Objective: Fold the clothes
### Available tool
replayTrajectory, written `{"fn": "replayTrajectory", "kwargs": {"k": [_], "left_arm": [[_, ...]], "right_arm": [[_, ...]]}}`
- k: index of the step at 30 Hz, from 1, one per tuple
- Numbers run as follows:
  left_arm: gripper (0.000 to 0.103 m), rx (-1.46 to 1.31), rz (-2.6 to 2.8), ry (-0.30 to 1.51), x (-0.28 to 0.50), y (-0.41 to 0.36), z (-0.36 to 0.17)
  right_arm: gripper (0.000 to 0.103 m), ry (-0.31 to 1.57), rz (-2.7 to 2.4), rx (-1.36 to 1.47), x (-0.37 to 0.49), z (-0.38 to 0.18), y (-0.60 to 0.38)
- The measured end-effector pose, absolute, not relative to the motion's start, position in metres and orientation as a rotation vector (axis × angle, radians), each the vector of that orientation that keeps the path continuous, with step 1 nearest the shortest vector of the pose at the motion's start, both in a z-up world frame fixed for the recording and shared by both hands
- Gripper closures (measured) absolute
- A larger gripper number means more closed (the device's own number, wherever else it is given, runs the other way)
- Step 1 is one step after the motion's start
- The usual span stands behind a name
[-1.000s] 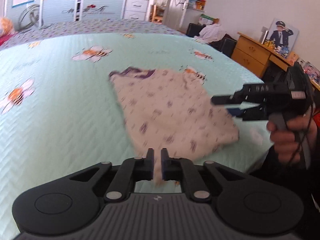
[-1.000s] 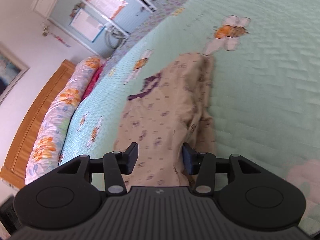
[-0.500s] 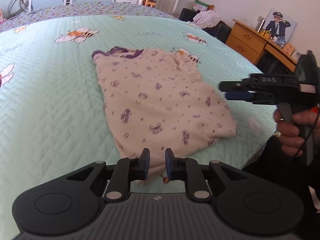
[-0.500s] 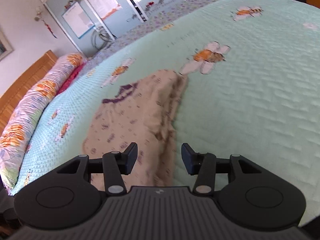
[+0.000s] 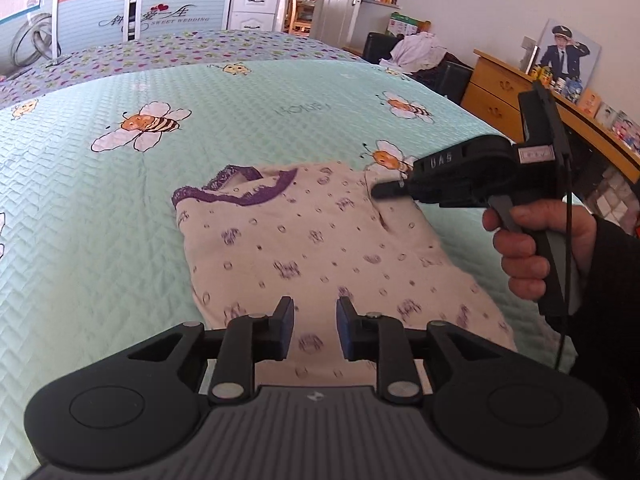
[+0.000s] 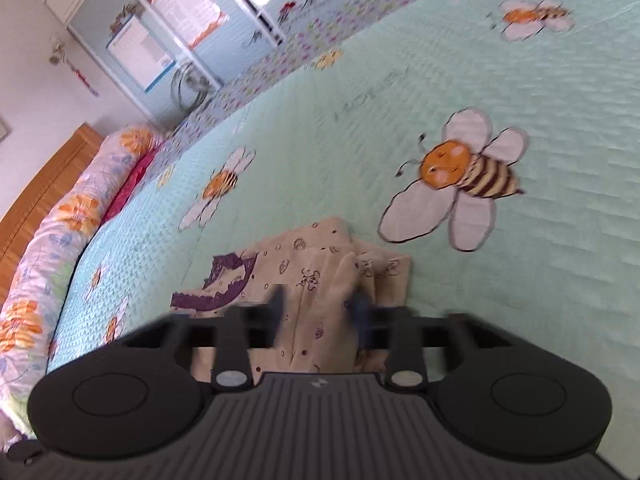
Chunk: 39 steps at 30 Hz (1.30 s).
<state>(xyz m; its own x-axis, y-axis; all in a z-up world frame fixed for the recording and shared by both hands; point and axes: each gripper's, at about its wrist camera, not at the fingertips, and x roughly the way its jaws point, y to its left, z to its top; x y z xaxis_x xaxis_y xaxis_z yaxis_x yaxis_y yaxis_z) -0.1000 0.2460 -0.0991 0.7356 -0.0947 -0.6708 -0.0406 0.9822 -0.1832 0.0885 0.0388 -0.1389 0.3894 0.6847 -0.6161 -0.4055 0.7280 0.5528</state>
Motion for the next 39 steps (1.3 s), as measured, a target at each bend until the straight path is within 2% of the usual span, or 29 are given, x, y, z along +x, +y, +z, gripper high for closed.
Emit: {"fn": "replayTrajectory", "kwargs": {"k": [9, 11, 12, 14, 16, 19, 22, 32, 39], "left_arm": [[0.078, -0.245, -0.023, 0.771, -0.078, 0.257, -0.117], [0.077, -0.255, -0.029, 0.768, -0.081, 0.257, -0.116], [0.077, -0.253, -0.035, 0.767, -0.084, 0.257, -0.115], [0.071, -0.248, -0.047, 0.763, -0.088, 0.256, -0.112], [0.069, -0.246, -0.060, 0.771, -0.091, 0.256, -0.112], [0.069, -0.242, -0.056, 0.772, -0.095, 0.254, -0.116], [0.069, -0.252, -0.045, 0.749, -0.097, 0.258, -0.110], [0.065, -0.335, 0.060, 0.687, -0.068, 0.330, -0.075], [0.061, -0.396, 0.052, 0.688, -0.063, 0.339, -0.082]], "right_arm": [[0.102, 0.934, 0.705, 0.333, 0.102, -0.149, 0.026], [0.098, 0.933, 0.704, 0.332, 0.105, -0.151, 0.023], [0.094, 0.932, 0.703, 0.332, 0.106, -0.152, 0.022], [0.058, 0.898, 0.685, 0.363, 0.099, -0.140, 0.012], [0.047, 0.814, 0.688, 0.347, 0.090, -0.120, 0.009], [0.041, 0.736, 0.735, 0.281, 0.088, -0.092, 0.019], [0.041, 0.731, 0.770, 0.215, 0.098, -0.078, 0.037], [0.041, 0.878, 0.948, 0.041, 0.127, -0.086, 0.099], [0.042, 0.954, 1.027, -0.173, 0.139, -0.100, 0.129]]}}
